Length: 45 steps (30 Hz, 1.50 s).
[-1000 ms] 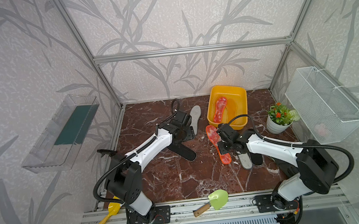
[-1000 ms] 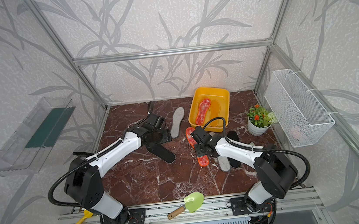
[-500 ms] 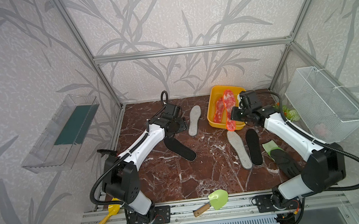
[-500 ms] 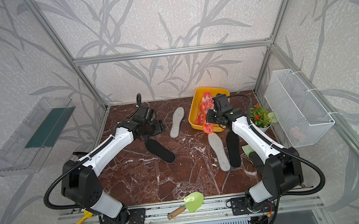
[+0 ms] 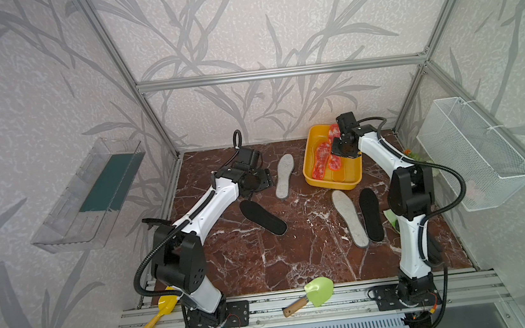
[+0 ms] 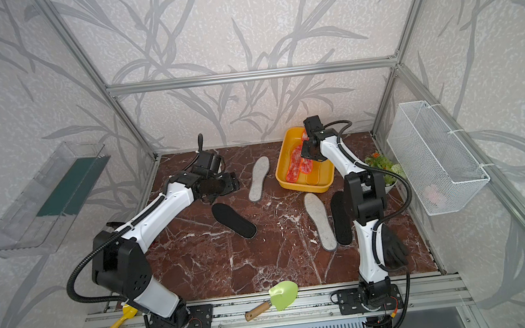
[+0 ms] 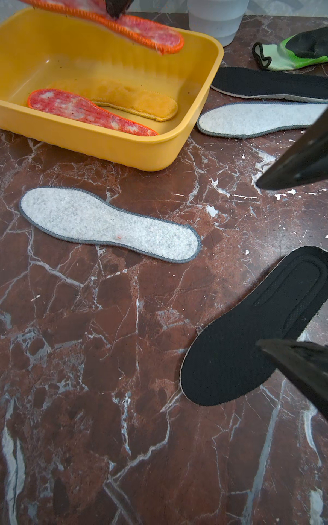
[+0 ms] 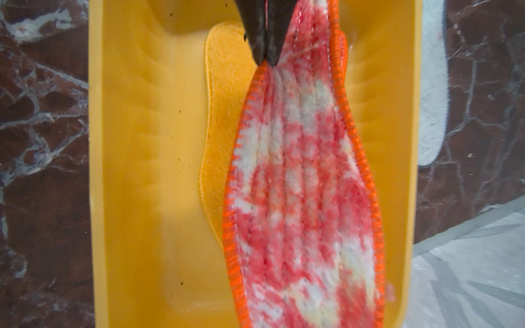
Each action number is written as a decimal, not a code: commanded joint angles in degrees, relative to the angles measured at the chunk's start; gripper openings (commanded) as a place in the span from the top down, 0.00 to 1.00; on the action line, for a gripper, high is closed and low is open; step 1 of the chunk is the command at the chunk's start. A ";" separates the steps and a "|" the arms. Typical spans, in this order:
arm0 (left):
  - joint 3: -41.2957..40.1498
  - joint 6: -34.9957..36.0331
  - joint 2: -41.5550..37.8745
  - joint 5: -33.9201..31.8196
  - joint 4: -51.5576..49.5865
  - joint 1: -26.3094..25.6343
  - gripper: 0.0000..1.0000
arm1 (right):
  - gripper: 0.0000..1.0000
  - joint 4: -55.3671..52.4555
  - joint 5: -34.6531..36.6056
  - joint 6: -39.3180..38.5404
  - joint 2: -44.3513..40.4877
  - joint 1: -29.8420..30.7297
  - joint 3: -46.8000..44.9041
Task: Put the insoles into the storage box
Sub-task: Place the insole in the storage box.
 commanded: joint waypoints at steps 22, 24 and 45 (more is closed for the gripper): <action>1.33 -0.61 0.23 -0.38 -1.22 0.84 0.20 | 1.00 -16.95 0.74 -3.39 19.31 -3.59 23.38; 1.38 -0.71 0.24 -0.54 -1.21 0.80 0.20 | 1.00 -17.15 0.65 -3.61 19.60 -3.53 23.38; 1.06 -0.87 -0.35 -1.02 -1.22 0.80 0.16 | 0.82 -18.80 0.53 -4.21 19.94 -3.59 25.29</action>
